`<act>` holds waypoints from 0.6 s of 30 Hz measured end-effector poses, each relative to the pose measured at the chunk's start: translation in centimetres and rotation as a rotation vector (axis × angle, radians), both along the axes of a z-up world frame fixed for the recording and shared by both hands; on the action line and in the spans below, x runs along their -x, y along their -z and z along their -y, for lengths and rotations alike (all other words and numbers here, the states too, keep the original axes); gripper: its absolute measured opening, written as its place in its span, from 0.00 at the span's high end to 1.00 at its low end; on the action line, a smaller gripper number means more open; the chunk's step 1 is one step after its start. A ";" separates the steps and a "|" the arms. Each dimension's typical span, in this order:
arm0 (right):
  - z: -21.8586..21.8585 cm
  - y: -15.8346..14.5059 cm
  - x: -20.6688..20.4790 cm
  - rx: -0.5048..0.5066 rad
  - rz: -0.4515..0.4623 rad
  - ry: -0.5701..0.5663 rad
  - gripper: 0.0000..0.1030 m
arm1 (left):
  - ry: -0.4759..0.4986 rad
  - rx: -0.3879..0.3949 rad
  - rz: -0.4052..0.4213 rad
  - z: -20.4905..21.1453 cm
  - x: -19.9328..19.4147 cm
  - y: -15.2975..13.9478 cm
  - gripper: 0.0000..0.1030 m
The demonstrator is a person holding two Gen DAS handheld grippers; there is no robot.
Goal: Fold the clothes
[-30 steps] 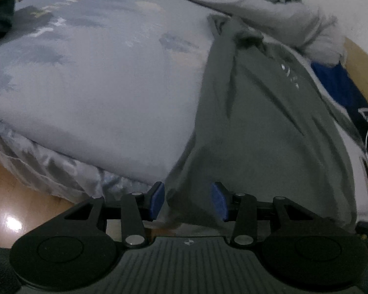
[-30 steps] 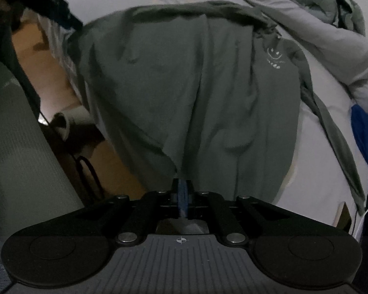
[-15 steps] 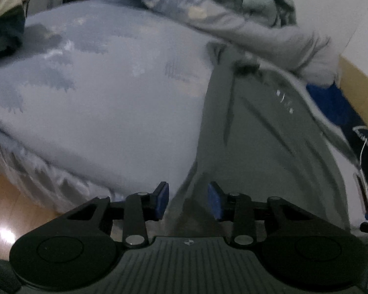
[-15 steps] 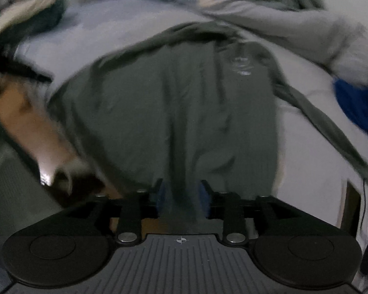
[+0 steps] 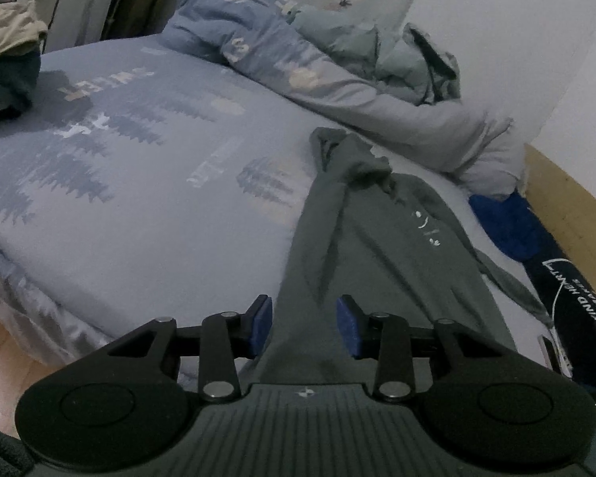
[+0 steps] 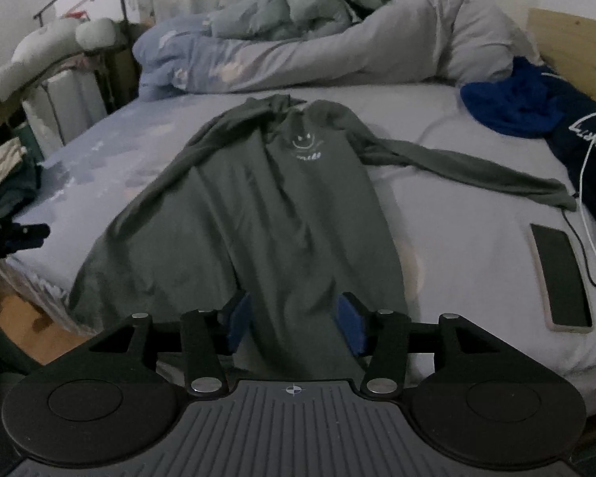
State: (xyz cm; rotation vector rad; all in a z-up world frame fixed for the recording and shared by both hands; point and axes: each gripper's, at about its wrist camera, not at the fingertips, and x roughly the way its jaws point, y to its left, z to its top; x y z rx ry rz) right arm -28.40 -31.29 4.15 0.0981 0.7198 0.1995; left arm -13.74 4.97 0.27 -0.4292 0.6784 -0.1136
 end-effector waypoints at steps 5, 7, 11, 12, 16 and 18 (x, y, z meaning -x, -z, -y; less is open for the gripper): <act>0.7 0.2 0.4 -0.018 -0.005 0.033 0.46 | 0.005 0.008 0.002 0.4 0.2 0.0 0.54; 0.9 0.0 0.6 -0.023 0.004 0.044 0.45 | 0.010 0.016 0.005 0.6 0.0 -0.1 0.54; 1.6 -0.5 1.4 -0.058 0.023 0.073 0.45 | 0.028 0.037 0.012 1.1 -0.3 -0.7 0.49; 1.8 -0.6 1.5 -0.070 0.027 0.082 0.44 | 0.033 0.042 0.015 1.1 -0.3 -0.9 0.49; 2.3 -0.9 1.5 -0.127 0.047 0.106 0.43 | 0.027 0.046 0.034 1.3 -0.6 -1.6 0.39; 2.5 -1.0 1.4 -0.158 0.053 0.113 0.43 | 0.025 0.049 0.037 1.3 -0.8 -1.9 0.39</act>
